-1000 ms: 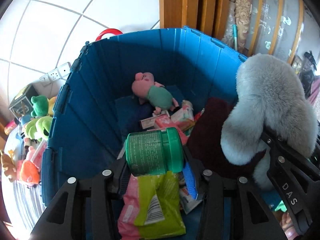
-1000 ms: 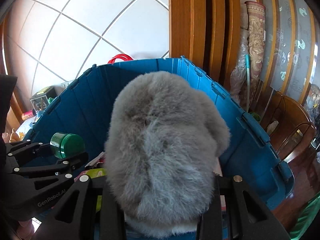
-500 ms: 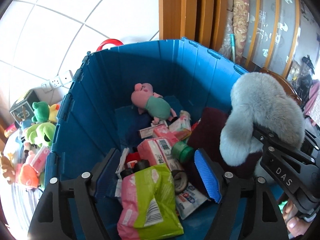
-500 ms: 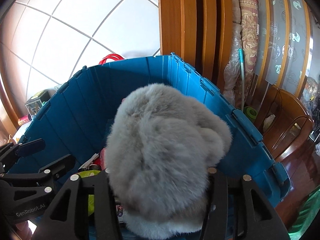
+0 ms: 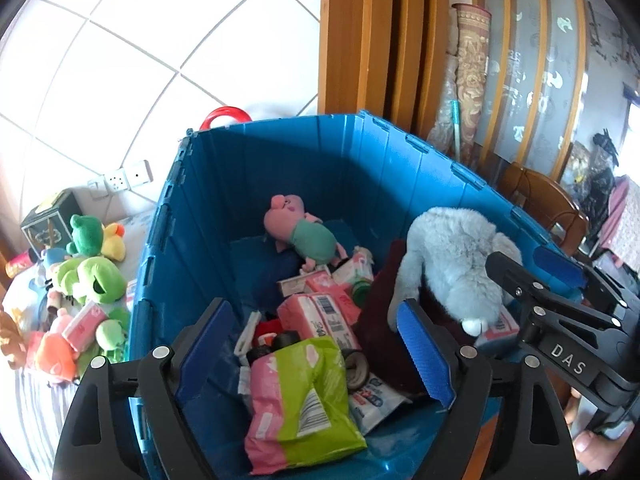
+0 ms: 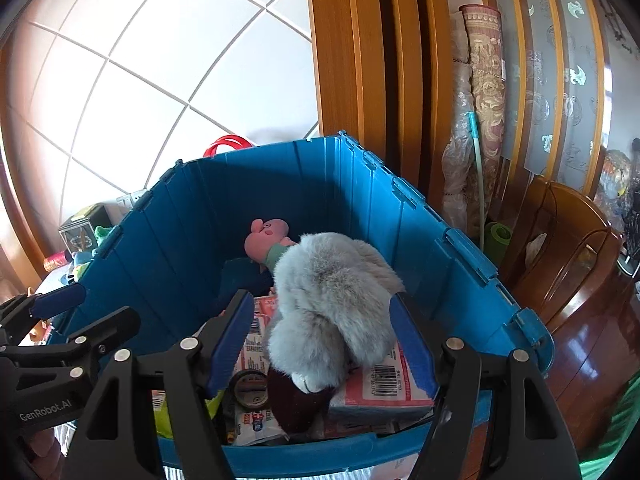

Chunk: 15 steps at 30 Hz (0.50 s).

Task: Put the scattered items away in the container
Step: 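Move both open tools back over the remaining items on the bed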

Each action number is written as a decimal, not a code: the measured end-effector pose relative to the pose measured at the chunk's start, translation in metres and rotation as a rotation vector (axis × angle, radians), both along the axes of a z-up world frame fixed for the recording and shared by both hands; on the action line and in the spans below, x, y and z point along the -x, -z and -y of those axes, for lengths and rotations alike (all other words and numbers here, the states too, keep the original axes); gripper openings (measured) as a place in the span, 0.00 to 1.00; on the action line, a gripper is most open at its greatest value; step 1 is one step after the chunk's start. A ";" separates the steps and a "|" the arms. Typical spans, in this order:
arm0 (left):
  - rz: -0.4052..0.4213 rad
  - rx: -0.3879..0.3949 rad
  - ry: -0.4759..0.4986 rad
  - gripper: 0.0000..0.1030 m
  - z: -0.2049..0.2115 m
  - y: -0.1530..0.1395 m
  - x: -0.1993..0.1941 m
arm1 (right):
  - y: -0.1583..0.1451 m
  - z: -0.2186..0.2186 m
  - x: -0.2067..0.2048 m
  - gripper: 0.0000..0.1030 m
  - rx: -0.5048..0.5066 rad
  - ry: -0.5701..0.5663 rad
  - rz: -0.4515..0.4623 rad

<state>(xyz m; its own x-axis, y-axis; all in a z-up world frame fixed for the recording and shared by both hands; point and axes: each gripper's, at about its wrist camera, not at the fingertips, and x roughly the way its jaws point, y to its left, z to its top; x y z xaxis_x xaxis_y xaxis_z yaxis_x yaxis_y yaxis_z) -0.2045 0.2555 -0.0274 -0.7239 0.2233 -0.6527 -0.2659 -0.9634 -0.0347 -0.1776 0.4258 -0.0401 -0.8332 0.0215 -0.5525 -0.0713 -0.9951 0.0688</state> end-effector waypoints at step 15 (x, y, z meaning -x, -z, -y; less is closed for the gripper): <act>-0.105 -0.035 -0.162 0.84 0.134 -0.023 -0.020 | -0.037 0.123 -0.015 0.80 0.006 -0.130 -0.134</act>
